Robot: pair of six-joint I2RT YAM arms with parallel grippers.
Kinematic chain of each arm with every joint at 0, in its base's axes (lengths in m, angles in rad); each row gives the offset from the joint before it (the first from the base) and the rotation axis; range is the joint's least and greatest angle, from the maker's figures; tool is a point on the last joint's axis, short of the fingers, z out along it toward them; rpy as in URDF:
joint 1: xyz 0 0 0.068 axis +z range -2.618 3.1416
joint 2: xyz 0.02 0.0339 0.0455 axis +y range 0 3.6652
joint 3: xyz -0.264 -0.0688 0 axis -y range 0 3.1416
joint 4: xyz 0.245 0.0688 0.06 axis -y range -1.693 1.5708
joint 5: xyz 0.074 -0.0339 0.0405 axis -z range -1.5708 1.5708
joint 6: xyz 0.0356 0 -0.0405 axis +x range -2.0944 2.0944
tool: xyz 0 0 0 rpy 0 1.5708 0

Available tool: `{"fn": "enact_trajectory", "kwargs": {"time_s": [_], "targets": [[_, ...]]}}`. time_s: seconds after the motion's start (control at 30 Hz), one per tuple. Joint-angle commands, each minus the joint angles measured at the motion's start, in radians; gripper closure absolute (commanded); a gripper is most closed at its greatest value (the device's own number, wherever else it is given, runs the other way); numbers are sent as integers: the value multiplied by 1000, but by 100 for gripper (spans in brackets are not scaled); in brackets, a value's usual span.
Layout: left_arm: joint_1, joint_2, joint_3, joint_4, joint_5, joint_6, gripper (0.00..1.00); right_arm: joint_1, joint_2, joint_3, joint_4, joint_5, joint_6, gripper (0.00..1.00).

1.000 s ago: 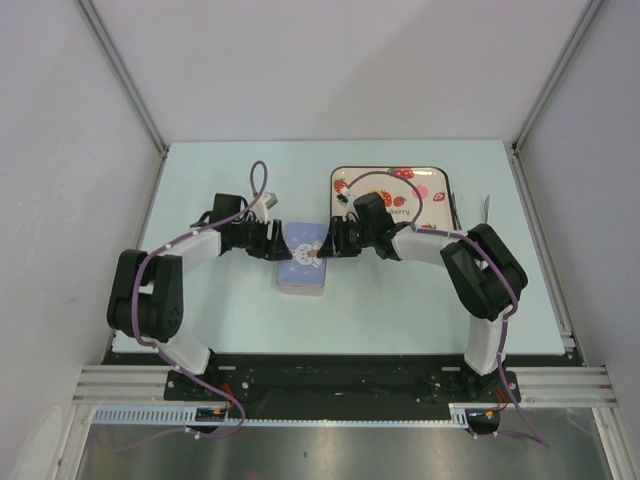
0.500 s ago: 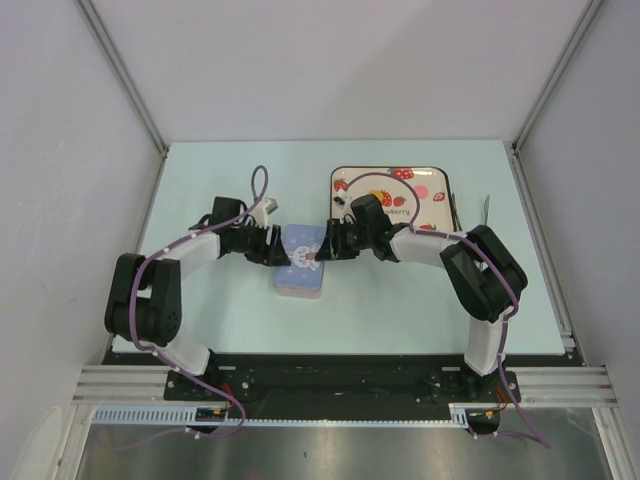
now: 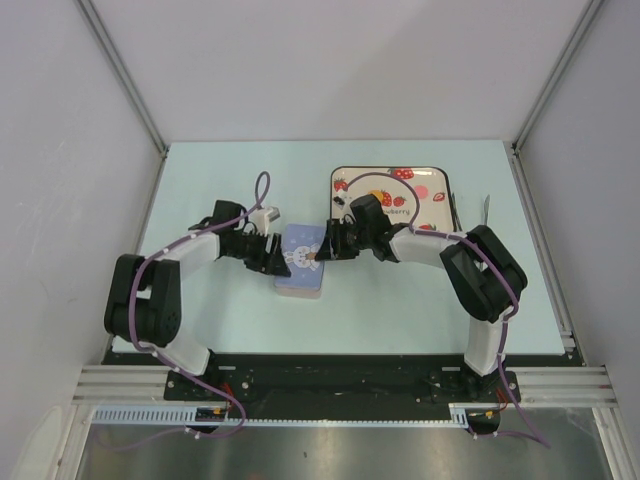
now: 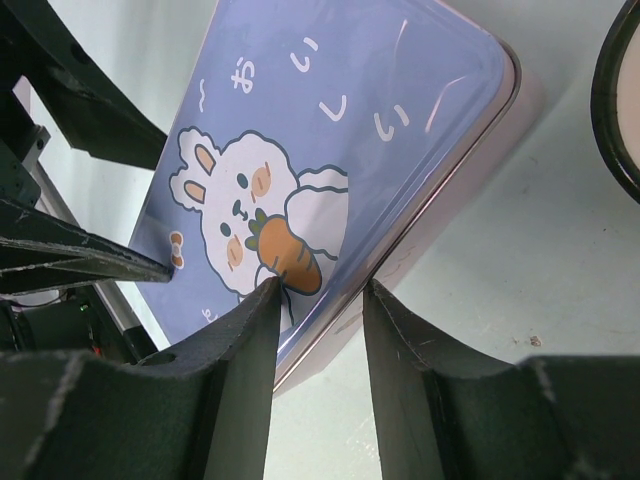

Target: Pack the cookies

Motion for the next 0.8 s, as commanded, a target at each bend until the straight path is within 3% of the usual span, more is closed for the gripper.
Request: {"fn": "enact_trajectory", "kwargs": {"time_s": [0.0,0.53,0.77], "targets": [[-5,50,-7,-74,22,60,33,16,-40,4,3,20,-36,59],[-70,217,73,-203,32,57,58,13,-52,3,-31,61,-75,62],[-93,228,68,-183,41,46,53,5,-34,3,-36,52,-80,64]]}}
